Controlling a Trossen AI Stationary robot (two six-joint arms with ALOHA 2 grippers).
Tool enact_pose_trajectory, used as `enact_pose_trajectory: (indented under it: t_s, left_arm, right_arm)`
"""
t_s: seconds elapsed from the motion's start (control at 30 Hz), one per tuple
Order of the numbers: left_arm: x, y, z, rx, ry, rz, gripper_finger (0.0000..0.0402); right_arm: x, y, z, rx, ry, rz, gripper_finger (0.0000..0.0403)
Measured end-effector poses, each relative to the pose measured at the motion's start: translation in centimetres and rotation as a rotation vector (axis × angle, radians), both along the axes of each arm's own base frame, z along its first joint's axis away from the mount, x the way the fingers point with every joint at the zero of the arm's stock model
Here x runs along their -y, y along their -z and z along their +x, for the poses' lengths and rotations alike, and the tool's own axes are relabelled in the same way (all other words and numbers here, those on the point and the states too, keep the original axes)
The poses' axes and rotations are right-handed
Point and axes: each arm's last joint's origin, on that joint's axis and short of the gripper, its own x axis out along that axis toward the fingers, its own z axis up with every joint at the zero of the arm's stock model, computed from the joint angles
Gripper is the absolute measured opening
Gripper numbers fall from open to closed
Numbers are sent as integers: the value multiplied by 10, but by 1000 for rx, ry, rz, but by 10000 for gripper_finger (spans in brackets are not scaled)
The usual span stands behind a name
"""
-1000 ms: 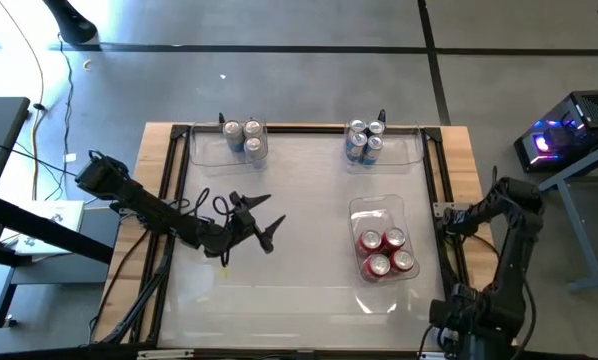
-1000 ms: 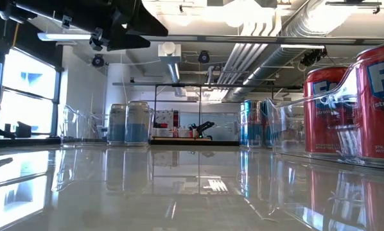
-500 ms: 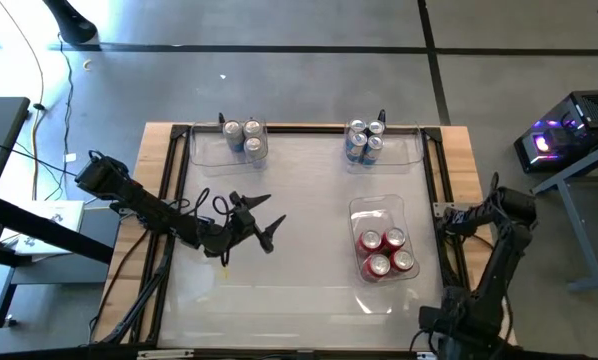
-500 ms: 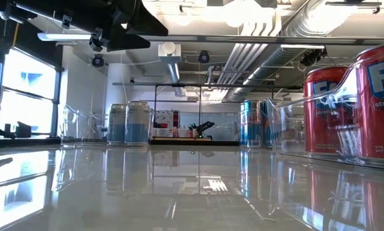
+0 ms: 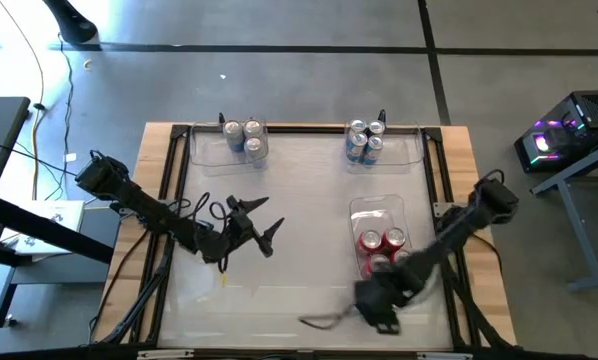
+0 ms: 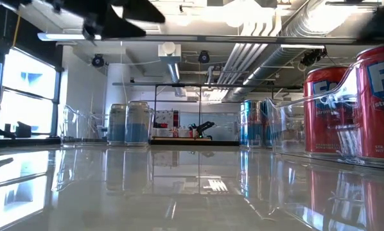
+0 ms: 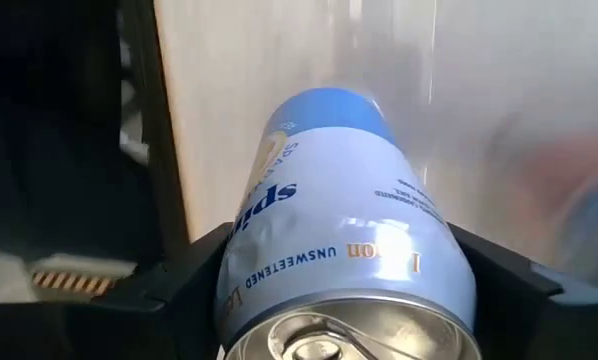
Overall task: Sort soda cans
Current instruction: Put the white soda can into the top left transparent bin
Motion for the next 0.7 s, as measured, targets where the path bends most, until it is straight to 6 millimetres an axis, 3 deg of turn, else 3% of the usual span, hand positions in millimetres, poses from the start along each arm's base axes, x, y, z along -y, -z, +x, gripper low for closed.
enact_pose_trajectory:
  t_s: [0.1, 0.37, 0.57, 0.7]
  left_arm:
    - [15, -8, -3, -15, -6, 28, 328]
    - [41, -15, -17, -15, -37, 49, 328]
    - [50, -16, -27, 1, -96, 49, 328]
    - [54, -16, -30, 16, -81, 34, 328]
  right_arm:
    - [11, -15, 31, 103, -47, 6, 284]
    - [13, -38, 100, 214, -242, -123, 284]
    - [36, -19, 136, 46, -244, -287, 284]
    - [52, -2, 149, -67, -234, -328, 284]
